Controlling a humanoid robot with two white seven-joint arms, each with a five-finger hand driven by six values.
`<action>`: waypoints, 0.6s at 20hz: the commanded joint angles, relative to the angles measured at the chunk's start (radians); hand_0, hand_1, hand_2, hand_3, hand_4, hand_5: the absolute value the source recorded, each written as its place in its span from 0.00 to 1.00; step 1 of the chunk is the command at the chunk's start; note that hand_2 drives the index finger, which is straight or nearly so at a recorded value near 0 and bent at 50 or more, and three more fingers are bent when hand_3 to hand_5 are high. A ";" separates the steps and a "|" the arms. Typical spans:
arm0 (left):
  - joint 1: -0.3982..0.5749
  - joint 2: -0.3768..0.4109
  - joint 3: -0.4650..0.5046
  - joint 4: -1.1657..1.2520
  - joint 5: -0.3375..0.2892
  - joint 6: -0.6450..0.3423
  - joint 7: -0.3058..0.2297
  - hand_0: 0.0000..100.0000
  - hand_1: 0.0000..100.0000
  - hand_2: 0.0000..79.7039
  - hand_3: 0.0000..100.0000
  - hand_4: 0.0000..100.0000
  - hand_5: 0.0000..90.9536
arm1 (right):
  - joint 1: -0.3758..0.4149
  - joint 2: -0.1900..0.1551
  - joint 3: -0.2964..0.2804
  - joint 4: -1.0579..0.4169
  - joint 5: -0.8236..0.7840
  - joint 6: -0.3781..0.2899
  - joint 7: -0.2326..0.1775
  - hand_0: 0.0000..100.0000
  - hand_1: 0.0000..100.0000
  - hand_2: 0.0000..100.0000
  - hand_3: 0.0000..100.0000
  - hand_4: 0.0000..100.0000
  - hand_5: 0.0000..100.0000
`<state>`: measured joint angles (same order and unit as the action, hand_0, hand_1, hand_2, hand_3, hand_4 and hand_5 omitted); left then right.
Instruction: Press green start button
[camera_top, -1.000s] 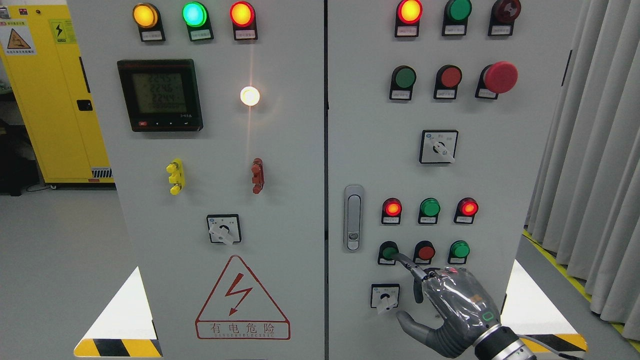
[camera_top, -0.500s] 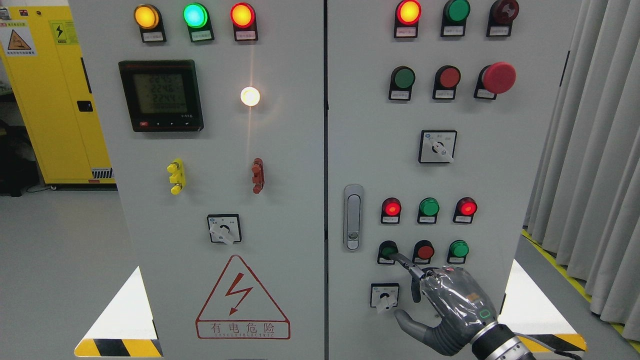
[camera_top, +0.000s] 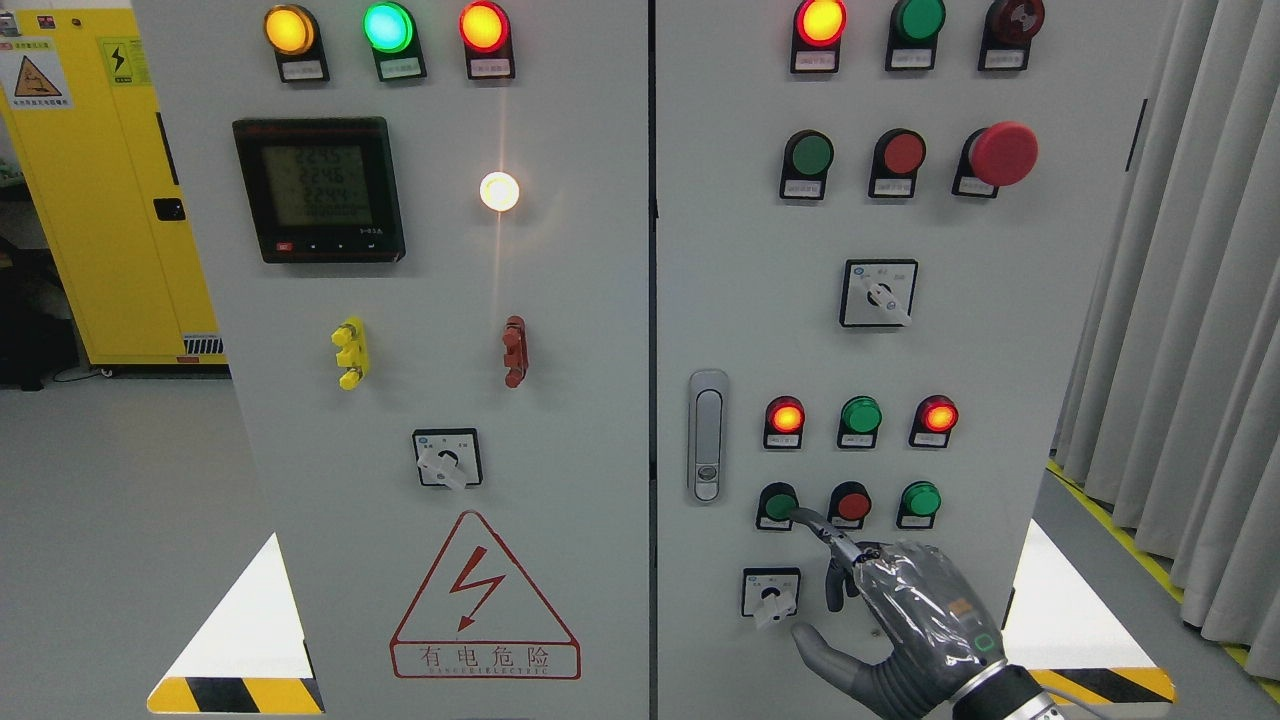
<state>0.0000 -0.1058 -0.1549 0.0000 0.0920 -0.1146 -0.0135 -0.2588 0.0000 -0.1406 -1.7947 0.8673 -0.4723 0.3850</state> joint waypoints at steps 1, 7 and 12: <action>-0.025 0.000 0.000 -0.028 0.000 0.000 0.000 0.12 0.56 0.00 0.00 0.00 0.00 | 0.114 -0.011 -0.005 -0.124 -0.212 -0.005 -0.006 0.50 0.60 0.00 0.69 0.70 0.67; -0.025 0.000 0.000 -0.028 0.000 0.000 0.000 0.12 0.56 0.00 0.00 0.00 0.00 | 0.260 0.008 0.039 -0.170 -0.457 -0.003 0.006 0.50 0.60 0.00 0.61 0.59 0.53; -0.025 0.000 0.000 -0.028 0.000 0.001 0.000 0.12 0.56 0.00 0.00 0.00 0.00 | 0.314 0.006 0.102 -0.225 -0.703 0.124 0.092 0.57 0.60 0.00 0.18 0.20 0.13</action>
<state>0.0000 -0.1058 -0.1549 0.0000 0.0920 -0.1149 -0.0135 -0.0331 0.0000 -0.1077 -1.9096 0.3956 -0.4072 0.4309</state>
